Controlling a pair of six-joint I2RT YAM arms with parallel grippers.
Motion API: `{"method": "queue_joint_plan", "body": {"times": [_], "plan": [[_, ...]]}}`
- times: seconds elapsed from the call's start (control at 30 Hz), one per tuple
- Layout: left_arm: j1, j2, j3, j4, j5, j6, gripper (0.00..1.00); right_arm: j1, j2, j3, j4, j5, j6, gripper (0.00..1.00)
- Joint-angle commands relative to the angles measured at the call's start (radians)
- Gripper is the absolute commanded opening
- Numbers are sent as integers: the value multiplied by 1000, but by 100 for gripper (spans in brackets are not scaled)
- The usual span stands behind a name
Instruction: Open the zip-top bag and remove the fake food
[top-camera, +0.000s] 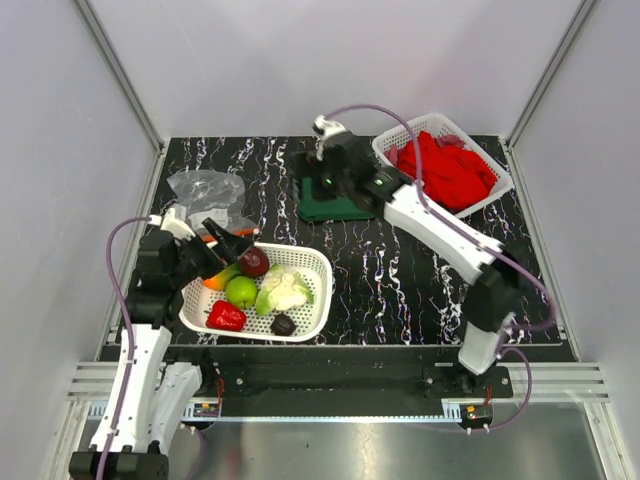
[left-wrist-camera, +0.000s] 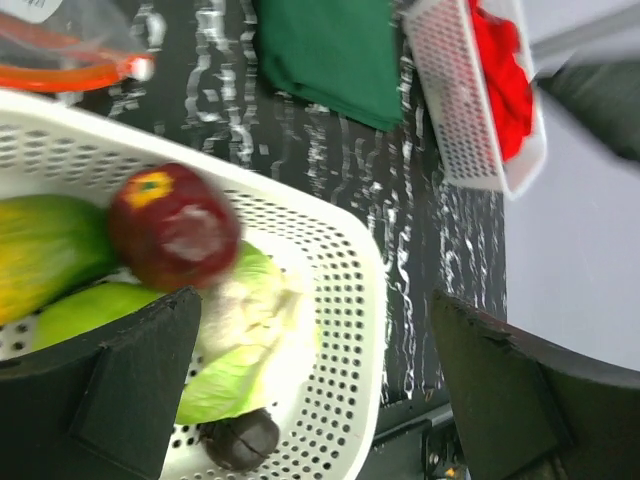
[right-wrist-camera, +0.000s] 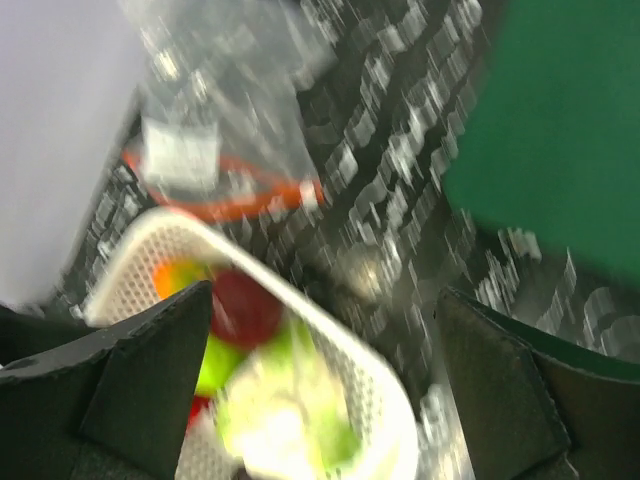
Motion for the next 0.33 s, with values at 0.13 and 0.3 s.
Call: {"method": "queue_joint_plan", "body": {"times": [0.13,0.3], "plan": [[-371,34,18,211,-75,-76,99,2,-598,-691,-23,59,232,100],[-506,-111,-113,478,-79,-132,99,2,-1083,-1027,10,-22,354,100]]}}
